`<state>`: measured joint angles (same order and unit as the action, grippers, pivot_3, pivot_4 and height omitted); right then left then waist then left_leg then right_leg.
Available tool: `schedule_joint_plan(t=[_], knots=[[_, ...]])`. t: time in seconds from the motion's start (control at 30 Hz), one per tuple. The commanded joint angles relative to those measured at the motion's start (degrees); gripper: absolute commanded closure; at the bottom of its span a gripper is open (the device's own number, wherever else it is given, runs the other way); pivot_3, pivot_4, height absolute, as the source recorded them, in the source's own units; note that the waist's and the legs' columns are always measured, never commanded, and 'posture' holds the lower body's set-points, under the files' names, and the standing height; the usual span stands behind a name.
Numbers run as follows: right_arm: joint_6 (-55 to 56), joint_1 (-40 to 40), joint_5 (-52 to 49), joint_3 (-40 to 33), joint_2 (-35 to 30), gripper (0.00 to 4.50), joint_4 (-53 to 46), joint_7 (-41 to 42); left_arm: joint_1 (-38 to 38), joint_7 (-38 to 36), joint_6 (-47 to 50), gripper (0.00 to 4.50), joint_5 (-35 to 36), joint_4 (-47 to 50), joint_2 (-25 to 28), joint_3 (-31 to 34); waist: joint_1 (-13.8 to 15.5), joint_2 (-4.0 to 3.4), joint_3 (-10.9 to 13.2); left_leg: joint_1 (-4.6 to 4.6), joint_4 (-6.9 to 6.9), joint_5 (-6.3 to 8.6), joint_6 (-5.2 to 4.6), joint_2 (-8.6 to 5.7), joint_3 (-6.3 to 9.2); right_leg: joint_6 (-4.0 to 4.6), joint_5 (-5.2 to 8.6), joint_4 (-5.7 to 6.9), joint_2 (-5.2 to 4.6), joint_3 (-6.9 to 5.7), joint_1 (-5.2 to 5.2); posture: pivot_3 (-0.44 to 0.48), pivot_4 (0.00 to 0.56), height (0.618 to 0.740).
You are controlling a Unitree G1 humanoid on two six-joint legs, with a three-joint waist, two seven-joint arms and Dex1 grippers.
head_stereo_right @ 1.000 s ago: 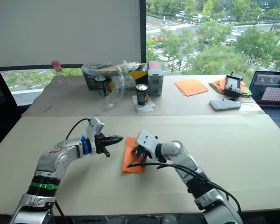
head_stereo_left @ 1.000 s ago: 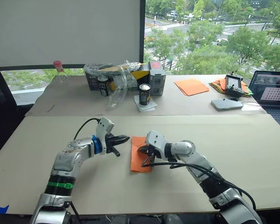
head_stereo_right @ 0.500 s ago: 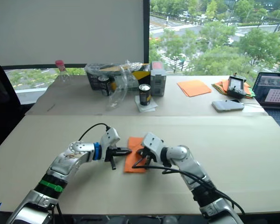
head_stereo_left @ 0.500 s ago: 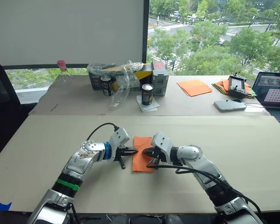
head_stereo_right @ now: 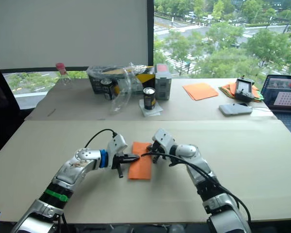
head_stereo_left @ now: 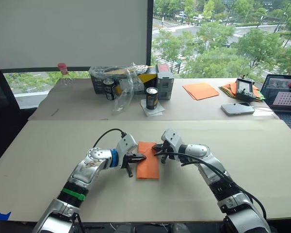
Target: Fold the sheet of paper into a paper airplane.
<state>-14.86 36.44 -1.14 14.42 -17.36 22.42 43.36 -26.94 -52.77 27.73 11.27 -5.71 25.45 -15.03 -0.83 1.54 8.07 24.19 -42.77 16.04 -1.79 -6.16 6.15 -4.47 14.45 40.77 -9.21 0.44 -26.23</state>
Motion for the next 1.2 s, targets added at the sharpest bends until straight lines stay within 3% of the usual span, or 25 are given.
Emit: schedule_joint_plan(t=[0.03, 0.27, 0.8, 1.2], knots=[[1.89, 1.69, 1.96, -0.32, -0.09, 4.46, 5.84, -1.59, 1.34, 0.07, 1.36, 4.50, -1.04, -0.02, 0.29, -1.19, 0.03, 0.00, 0.00, 0.00, 0.00, 0.00, 0.00, 0.00, 0.00, 0.00, 0.00, 0.00, 0.00, 0.00, -0.01, 0.000, 0.150, 0.670], [3.58, 0.94, 0.99, -0.19, -0.76, 4.46, 5.50, 0.19, 0.90, 0.04, 1.24, 4.50, -1.10, -0.64, 0.09, -1.10, 0.07, -0.01, 0.00, 0.00, 0.01, 0.00, 0.00, -0.01, 0.01, 0.00, 0.00, 0.00, 0.00, 0.00, 0.00, 0.000, 0.150, 0.670], [5.50, -12.39, -1.39, 1.68, -5.97, 4.46, -11.89, 9.39, 0.42, -2.46, 2.72, 4.50, -0.91, -0.85, -0.52, -2.46, 0.08, -0.04, -0.02, 0.01, 0.04, 0.05, -0.06, -0.01, 0.01, -0.05, 0.03, -0.08, -0.02, -0.01, 0.05, 0.000, 0.150, 0.670], [7.65, -6.00, -0.86, -1.49, -5.52, 4.46, -9.81, 6.20, 0.55, -2.85, 2.43, 4.50, -1.22, -0.76, -0.38, -2.90, 0.03, -0.04, -0.01, 0.04, 0.03, 0.05, -0.06, -0.01, 0.01, -0.05, 0.03, -0.08, -0.02, 0.00, 0.01, 0.000, 0.150, 0.670]])
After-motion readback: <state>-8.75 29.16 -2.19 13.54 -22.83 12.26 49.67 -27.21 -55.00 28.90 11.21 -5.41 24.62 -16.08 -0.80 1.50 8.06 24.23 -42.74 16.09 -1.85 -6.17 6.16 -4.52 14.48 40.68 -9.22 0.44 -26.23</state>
